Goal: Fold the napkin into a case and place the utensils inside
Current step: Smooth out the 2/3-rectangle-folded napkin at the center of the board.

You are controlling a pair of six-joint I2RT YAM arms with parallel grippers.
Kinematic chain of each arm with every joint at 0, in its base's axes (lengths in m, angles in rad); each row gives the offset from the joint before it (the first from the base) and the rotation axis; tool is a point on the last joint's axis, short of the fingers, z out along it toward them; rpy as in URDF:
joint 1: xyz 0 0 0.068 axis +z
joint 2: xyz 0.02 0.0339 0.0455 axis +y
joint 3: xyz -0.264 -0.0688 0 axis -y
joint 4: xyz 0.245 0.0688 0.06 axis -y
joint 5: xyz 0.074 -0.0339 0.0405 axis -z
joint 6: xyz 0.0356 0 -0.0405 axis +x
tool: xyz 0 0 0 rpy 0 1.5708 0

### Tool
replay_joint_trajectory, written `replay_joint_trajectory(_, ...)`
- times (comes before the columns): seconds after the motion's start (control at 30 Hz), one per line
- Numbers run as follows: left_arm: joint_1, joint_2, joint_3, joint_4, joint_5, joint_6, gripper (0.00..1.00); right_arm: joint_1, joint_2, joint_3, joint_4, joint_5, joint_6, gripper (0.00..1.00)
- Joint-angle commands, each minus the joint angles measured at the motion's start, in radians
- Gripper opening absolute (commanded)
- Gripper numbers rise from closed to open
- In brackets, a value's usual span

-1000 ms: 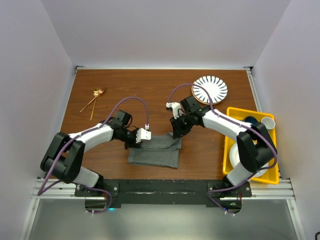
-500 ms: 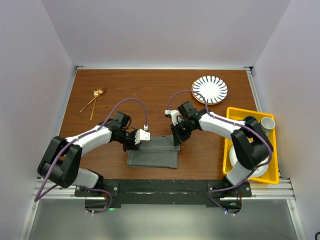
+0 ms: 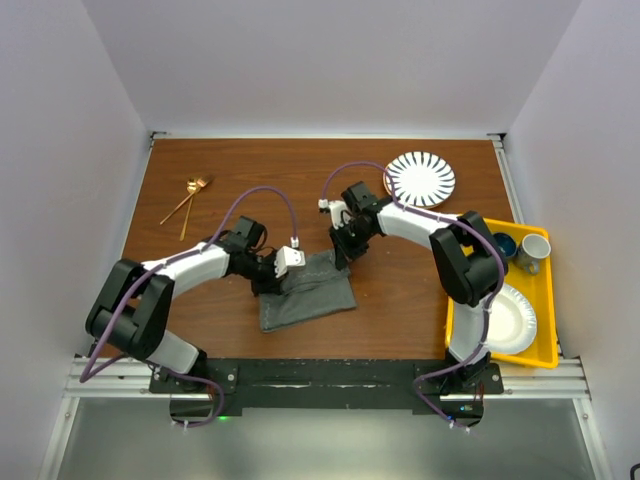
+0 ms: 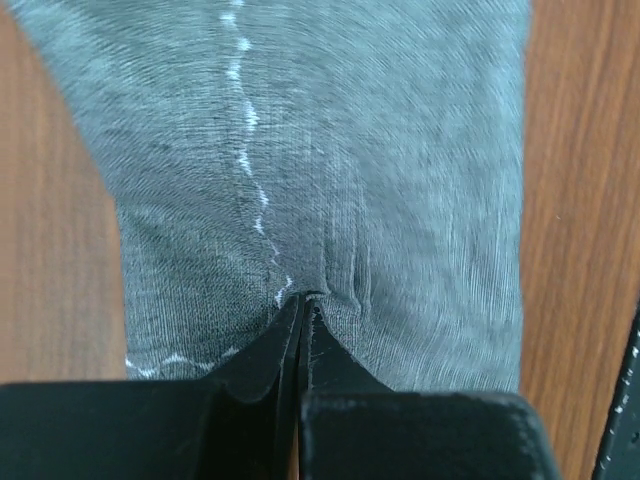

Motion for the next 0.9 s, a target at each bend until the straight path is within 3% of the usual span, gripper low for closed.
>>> replay_joint_trajectory(0.0, 0.031, 0.033, 0.032, 0.031, -0.067, 0.007, 0.11, -0.036, 0.066, 0.057, 0.034, 0.184, -0.143, 0.0)
replay_joint_trajectory(0.17, 0.042, -0.075, 0.049, 0.022, -0.071, 0.056, 0.38, -0.038, 0.036, 0.058, 0.014, 0.157, -0.179, 0.0)
replay_joint_trajectory(0.3, 0.032, -0.126, 0.054, 0.011, -0.05, 0.047, 0.45, -0.035, 0.008, 0.045, 0.012, 0.135, -0.176, 0.0)
replay_joint_trajectory(0.63, -0.029, -0.051, 0.047, 0.112, -0.125, -0.013, 0.43, -0.035, -0.024, 0.103, -0.031, 0.072, -0.137, 0.0)
replay_joint_trajectory(0.87, -0.037, -0.022, 0.011, 0.071, -0.157, -0.001, 0.22, -0.036, -0.092, 0.108, -0.126, 0.028, -0.091, 0.0)
